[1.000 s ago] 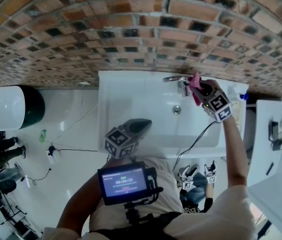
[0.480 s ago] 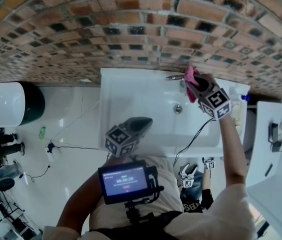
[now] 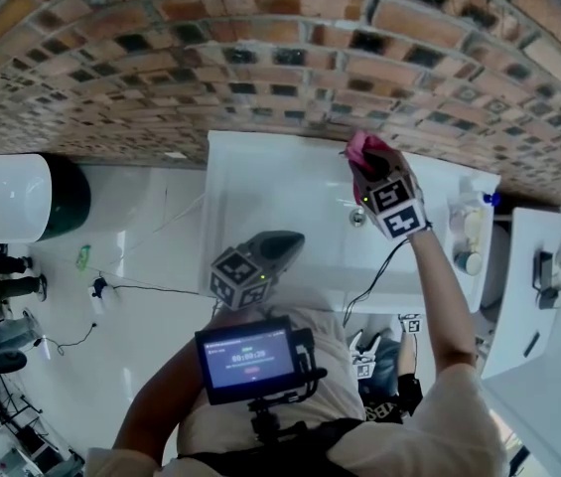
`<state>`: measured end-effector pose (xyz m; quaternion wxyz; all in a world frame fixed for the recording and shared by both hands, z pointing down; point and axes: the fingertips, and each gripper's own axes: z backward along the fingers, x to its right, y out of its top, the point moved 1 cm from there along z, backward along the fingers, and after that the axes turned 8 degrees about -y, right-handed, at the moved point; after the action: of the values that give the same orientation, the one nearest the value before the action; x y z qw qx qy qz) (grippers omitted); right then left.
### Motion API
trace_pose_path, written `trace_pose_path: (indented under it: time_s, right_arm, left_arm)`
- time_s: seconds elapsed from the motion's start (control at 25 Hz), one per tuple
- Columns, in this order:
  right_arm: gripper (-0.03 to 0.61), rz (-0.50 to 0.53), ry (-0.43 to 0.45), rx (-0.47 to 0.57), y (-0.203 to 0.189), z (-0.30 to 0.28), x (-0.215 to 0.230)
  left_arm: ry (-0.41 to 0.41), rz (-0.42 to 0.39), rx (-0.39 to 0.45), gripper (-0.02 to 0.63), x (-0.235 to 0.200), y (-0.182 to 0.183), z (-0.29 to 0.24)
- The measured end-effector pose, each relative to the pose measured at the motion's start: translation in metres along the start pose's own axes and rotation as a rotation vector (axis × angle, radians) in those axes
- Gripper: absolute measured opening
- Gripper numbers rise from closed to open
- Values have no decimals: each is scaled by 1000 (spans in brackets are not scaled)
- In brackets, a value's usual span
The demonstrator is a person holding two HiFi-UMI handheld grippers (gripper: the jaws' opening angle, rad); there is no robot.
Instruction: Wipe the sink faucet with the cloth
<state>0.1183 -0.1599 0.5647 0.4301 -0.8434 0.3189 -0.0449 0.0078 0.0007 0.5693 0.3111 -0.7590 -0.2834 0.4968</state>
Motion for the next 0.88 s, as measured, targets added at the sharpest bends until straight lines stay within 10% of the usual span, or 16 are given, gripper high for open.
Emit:
trace_pose_path:
  time_s: [0.2,0.48,0.88]
  right_arm:
    - [75,30,-130,-73,-3,-21,-18]
    - [75,-180,-329,-23,0,-39,-22]
    - [74,-457,-267,-93,-39,-81,-49]
  left_arm:
    - [20,11,20,0,-3,1,11]
    - [47,27,52,0,-10,-1,29]
    - [72,32,71,0,-18,-3,47]
